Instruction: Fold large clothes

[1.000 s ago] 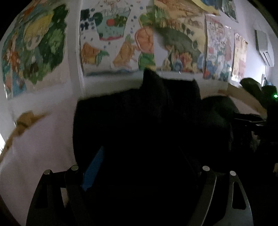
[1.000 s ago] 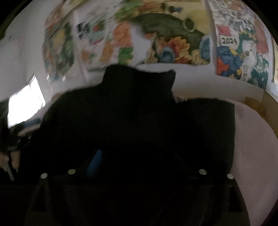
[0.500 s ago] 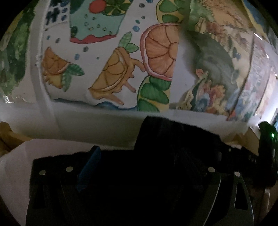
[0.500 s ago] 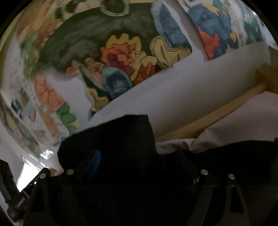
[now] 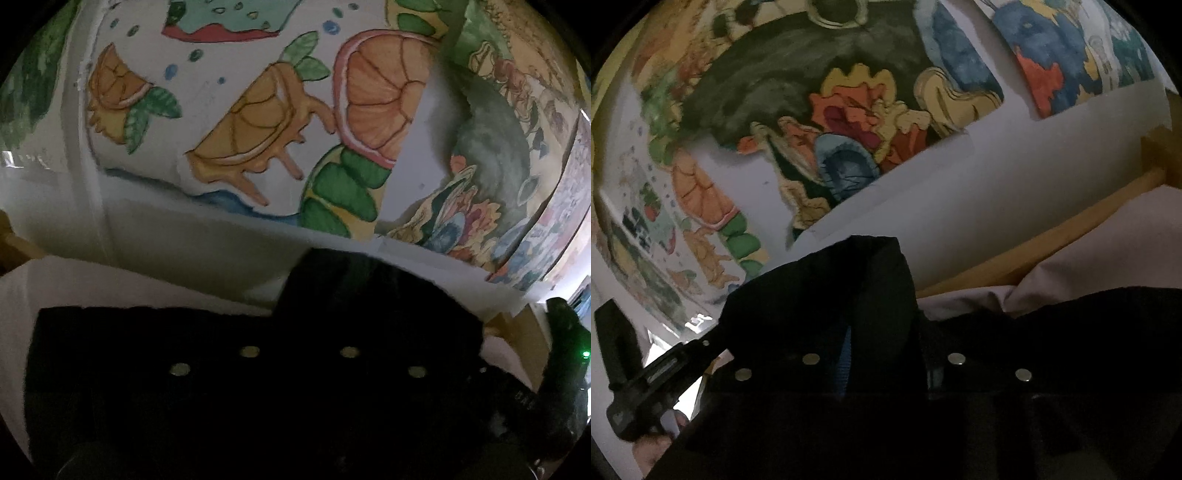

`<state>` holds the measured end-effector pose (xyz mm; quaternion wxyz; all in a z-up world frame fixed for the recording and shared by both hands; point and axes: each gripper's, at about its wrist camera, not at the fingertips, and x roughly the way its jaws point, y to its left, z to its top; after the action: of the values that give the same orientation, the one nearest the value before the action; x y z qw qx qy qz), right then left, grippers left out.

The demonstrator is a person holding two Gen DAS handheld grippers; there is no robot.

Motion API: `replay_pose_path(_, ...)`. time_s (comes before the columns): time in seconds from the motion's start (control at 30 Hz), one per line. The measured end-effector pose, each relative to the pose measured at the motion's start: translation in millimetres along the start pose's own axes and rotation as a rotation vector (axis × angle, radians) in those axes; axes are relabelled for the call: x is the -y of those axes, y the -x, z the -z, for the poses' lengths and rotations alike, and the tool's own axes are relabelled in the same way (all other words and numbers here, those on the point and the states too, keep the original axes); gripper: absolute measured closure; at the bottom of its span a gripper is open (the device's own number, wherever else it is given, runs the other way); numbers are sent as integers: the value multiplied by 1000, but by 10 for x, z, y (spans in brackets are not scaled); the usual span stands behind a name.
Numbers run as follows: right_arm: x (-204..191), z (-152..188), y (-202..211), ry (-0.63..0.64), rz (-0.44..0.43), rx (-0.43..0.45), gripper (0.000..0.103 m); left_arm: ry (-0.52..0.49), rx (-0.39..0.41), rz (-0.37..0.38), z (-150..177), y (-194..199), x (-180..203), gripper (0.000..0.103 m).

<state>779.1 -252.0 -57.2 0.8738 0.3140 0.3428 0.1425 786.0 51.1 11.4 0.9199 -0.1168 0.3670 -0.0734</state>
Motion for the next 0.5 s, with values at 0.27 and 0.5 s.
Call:
replay_pose_path(0.27, -235, 127, 653, 127, -48, 8, 81, -50, 88, 30, 233, 712, -63, 99)
replay_pose_path(0.5, -642, 622, 1452, 413, -24, 56, 83, -148, 127, 65, 658, 1552, 43, 100)
